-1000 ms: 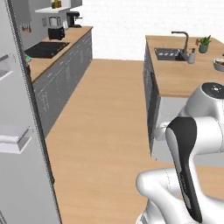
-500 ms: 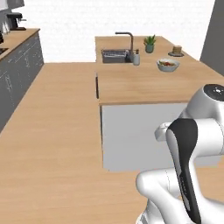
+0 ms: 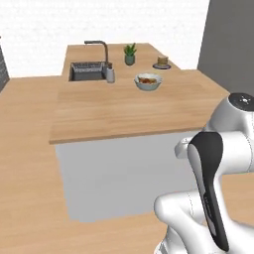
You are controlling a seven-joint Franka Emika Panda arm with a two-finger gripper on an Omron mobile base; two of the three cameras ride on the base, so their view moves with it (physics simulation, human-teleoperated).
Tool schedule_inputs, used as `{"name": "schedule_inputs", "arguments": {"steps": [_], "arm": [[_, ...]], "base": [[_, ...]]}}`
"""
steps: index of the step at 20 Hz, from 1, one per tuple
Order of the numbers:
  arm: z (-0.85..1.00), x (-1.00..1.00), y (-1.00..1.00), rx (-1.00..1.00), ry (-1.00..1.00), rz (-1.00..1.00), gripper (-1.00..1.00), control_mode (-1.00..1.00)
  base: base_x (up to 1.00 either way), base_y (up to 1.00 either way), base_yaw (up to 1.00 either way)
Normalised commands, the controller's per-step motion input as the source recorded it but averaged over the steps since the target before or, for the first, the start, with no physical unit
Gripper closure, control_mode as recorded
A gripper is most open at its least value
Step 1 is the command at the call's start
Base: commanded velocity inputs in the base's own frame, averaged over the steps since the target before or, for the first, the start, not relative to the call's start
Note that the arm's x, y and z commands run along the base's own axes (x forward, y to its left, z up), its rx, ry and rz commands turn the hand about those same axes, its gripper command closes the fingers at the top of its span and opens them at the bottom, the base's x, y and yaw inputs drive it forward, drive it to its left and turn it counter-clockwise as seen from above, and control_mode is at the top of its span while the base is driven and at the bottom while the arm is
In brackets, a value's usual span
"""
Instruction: Take the strawberry from the fridge and place it on top of the pancake, located on the dining counter.
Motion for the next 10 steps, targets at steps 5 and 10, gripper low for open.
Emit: {"name": "schedule_inputs", "arguments": {"steps": [5, 10], "arm": [[0.00, 0.00, 0.00, 0.00, 0.00, 0.00, 1.00, 1.00], [0.00, 0.00, 0.00, 0.00, 0.00, 0.00, 1.00, 1.00]], "base": [[0.00, -1.00, -0.37], [0.34, -1.00, -0.27]]}}
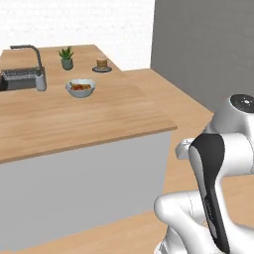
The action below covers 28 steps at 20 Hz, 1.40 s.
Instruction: Take the strawberry from the fridge and place it on top of the pancake, located on the dining counter.
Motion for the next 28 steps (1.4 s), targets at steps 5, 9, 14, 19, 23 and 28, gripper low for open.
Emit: {"name": "schedule_inputs", "arguments": {"steps": [5, 9, 14, 19, 23, 28], "arm": [[0.00, 0.00, 0.00, 0.00, 0.00, 0.00, 1.00, 1.00], [0.00, 0.00, 0.00, 0.00, 0.00, 0.00, 1.00, 1.00], [0.00, 0.00, 0.00, 0.00, 0.00, 0.00, 1.00, 1.00], [0.00, 0.00, 0.00, 0.00, 0.00, 0.00, 1.00, 1.00], [0.00, 0.00, 0.00, 0.00, 0.00, 0.00, 1.00, 1.00], [0.00, 0.00, 0.00, 0.00, 0.00, 0.00, 1.00, 1.00]], "base": [[0.78, -1.00, 0.00], [0.70, -1.00, 0.05], [0.65, -1.00, 0.13], [0.66, -1.00, 0.20], [0.87, -1.00, 0.31], [0.98, -1.00, 0.41]]}}
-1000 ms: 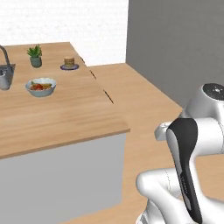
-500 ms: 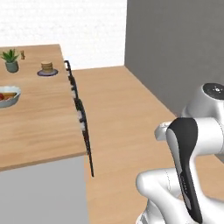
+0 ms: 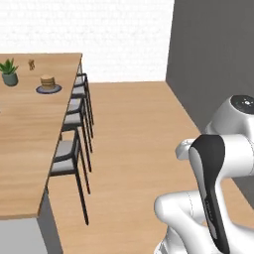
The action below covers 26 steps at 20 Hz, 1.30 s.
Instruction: Take the strawberry from the fridge and place it on top of the pancake, located on the dining counter.
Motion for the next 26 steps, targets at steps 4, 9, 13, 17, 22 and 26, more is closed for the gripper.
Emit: {"name": "schedule_inputs", "arguments": {"steps": [4, 9, 13, 17, 22, 26], "arm": [[0.00, 0.00, 0.00, 0.00, 0.00, 0.00, 1.00, 1.00], [0.00, 0.00, 0.00, 0.00, 0.00, 0.00, 1.00, 1.00], [0.00, 0.00, 0.00, 0.00, 0.00, 0.00, 1.00, 1.00], [0.00, 0.00, 0.00, 0.00, 0.00, 0.00, 1.00, 1.00], [0.00, 0.00, 0.00, 0.00, 0.00, 0.00, 1.00, 1.00], [0.00, 0.00, 0.00, 0.00, 0.00, 0.00, 1.00, 1.00]], "base": [[1.00, -0.99, 0.37], [1.00, -0.83, 0.34], [1.00, -0.86, 0.41], [1.00, -0.83, 0.52], [0.78, -0.60, 0.71], [0.73, -0.58, 0.76]]}}
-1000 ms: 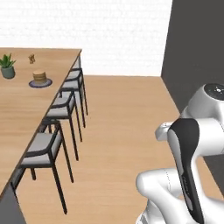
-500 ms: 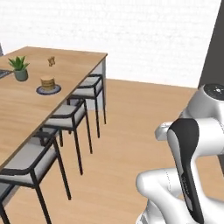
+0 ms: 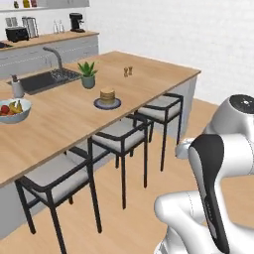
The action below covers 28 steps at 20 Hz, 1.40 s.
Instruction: Take the strawberry from the fridge and place it on top of the pancake, located on the dining counter.
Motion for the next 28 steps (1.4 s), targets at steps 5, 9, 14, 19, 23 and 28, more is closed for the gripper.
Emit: {"name": "schedule_inputs", "arguments": {"steps": [5, 9, 14, 19, 23, 28], "arm": [[0.00, 0.00, 0.00, 0.00, 0.00, 0.00, 1.00, 1.00], [0.00, 0.00, 0.00, 0.00, 0.00, 0.00, 1.00, 1.00], [0.00, 0.00, 0.00, 0.00, 0.00, 0.00, 1.00, 1.00], [0.00, 0.00, 0.00, 0.00, 0.00, 0.00, 1.00, 1.00], [0.00, 0.00, 0.00, 0.00, 0.00, 0.00, 1.00, 1.00], [0.00, 0.00, 0.00, 0.00, 0.00, 0.00, 1.00, 1.00]], "base": [[0.40, -0.81, 0.73], [0.16, -0.94, 0.71], [0.06, -1.00, 0.65], [0.05, -1.00, 0.40], [0.33, -0.44, -0.14], [0.39, 0.35, -0.33]]}}
